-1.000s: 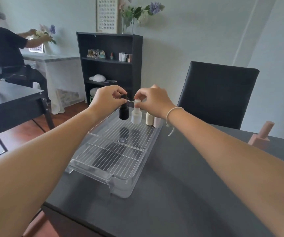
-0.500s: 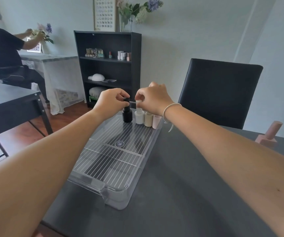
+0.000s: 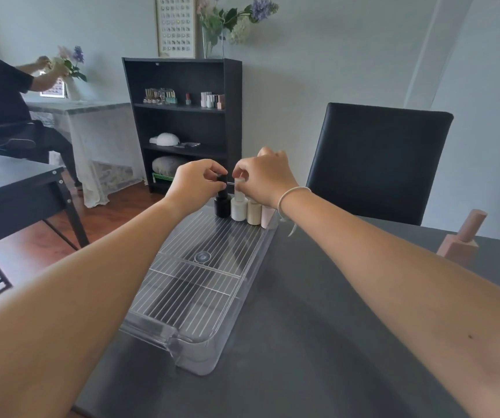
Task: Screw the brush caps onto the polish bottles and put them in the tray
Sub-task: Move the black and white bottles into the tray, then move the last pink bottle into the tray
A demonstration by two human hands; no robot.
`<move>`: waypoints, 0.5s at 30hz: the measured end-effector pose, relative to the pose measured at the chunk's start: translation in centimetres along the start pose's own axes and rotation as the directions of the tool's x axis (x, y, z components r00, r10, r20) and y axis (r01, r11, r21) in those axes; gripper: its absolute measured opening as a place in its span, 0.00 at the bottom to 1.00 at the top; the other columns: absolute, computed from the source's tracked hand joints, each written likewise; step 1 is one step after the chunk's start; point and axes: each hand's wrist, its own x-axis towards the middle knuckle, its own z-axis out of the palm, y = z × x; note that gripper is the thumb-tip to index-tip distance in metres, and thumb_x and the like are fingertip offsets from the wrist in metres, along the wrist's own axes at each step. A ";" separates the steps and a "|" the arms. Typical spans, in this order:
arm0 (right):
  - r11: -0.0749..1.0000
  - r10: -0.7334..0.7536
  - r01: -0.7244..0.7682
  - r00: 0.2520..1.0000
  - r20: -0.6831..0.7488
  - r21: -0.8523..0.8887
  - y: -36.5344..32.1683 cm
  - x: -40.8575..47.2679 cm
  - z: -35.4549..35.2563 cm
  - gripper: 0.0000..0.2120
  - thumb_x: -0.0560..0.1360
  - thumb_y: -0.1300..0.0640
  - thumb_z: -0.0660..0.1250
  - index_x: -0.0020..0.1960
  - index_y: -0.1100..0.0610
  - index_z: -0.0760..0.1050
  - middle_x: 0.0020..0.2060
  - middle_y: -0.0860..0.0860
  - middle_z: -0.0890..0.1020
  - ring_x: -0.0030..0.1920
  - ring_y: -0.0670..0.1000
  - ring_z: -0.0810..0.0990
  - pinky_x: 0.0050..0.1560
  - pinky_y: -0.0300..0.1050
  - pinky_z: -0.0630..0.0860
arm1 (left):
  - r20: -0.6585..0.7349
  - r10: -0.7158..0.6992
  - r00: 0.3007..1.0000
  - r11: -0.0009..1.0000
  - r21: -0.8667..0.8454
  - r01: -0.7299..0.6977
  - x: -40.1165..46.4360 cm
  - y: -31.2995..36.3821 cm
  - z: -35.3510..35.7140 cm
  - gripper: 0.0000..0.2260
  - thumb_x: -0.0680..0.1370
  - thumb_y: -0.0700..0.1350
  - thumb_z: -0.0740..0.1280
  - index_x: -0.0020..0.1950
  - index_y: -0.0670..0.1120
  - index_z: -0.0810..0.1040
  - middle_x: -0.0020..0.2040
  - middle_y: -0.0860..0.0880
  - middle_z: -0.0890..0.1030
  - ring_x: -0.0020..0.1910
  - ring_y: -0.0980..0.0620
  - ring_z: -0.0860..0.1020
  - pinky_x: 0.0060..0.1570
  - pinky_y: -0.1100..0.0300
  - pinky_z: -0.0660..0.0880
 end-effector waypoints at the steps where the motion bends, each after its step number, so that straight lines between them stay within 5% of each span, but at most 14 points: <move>1: 1.000 0.001 -0.001 1.000 -0.006 0.006 0.0 0.0 0.1 0.12 0.77 0.53 0.59 0.57 0.52 0.77 0.52 0.55 0.80 0.58 0.54 0.70 0.56 0.49 0.62 | -0.001 0.000 1.000 1.000 -0.004 0.000 0.0 0.0 0.0 0.08 0.73 0.39 0.69 0.51 0.48 0.79 0.46 0.47 0.80 0.41 0.50 0.79 0.47 0.56 0.77; 15: 0.990 -0.010 0.037 0.982 -0.190 0.136 1.8 -4.6 -4.6 0.11 0.75 0.54 0.63 0.56 0.54 0.77 0.58 0.50 0.79 0.59 0.53 0.72 0.57 0.46 0.61 | -0.101 0.102 0.990 0.994 0.044 -0.098 -1.4 2.1 -0.9 0.08 0.75 0.42 0.67 0.53 0.50 0.78 0.49 0.51 0.78 0.41 0.56 0.77 0.40 0.67 0.71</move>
